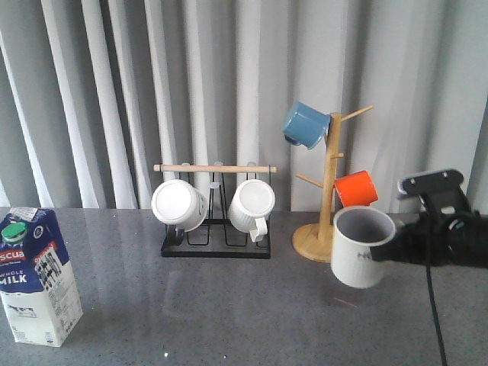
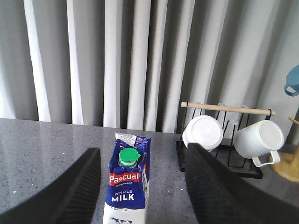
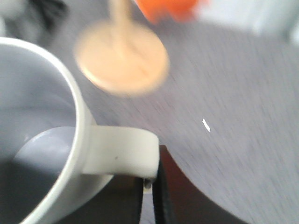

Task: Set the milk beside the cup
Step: 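Carry the mug toward the robot and lower it onto the table, then open the right gripper and withdraw it from the mug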

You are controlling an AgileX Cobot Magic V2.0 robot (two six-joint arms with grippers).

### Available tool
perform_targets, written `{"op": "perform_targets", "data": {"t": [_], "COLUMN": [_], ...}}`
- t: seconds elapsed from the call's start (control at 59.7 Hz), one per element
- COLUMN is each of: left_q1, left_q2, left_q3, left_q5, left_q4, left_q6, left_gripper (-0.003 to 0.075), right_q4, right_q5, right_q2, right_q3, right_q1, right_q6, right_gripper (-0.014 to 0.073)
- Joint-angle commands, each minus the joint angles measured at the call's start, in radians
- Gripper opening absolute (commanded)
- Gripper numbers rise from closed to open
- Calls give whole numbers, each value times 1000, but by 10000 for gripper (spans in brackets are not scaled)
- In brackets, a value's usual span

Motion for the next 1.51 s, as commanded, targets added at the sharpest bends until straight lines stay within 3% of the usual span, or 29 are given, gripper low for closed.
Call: {"op": "perform_targets", "data": {"t": [0.0,0.251,0.435,0.72,0.887,1.205,1.49], "left_q1": [-2,-2,-2,-2,-2,-2,-2], "left_q2": [4,4,4,4,4,4,4], "left_q3": [-34,-34,-34,-34,-34,-34,-34], "left_q5": [-72,-72,-70,-67,-65,-57,-56], "left_q4": [-3,-3,-3,-3,-3,-4,-4], "left_q6": [0,0,0,0,0,0,-1], "left_gripper": [398,398,398,398,398,398,398], "right_q4": [21,22,24,24,21,18,-39], "right_q5": [32,113,190,247,297,347,429], "right_q2": [-98,2,116,132,133,110,-44], "right_q3": [-94,-119,-119,-119,-119,-119,-119], "right_q1": [86,247,257,257,257,257,256], "right_q6": [-6,31,63,62,62,73,105], "right_gripper": [-7,-4,3,49,137,397,426]}}
